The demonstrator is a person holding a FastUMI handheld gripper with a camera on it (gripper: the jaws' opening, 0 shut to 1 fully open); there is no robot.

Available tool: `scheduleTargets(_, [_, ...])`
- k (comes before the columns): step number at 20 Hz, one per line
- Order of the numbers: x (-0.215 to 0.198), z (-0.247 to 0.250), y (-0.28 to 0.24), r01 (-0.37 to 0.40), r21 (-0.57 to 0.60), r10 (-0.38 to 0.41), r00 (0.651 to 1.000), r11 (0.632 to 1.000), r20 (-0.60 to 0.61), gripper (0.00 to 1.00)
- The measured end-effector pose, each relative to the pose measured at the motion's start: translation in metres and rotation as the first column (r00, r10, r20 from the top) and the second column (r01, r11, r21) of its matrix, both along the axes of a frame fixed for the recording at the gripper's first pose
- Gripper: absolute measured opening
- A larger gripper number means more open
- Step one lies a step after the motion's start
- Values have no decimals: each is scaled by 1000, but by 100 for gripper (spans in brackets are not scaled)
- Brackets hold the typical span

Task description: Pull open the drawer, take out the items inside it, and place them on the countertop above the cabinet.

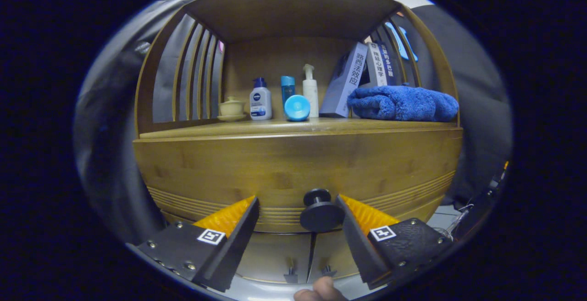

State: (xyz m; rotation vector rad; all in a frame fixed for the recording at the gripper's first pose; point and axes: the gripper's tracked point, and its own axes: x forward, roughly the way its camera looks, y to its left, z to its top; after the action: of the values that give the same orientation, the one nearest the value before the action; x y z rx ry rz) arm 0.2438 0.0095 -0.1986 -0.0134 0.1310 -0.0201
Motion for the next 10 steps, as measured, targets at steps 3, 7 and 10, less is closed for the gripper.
scheduleTargets(3, [-7,8,1,-10,-50,11,1000,999,25,99])
scheduleTargets(7, [-40,26,3,-11,-62,14,999,998,43,99])
scheduleTargets(10, [-72,47,5,-24,-57,27,998,998,52,99])
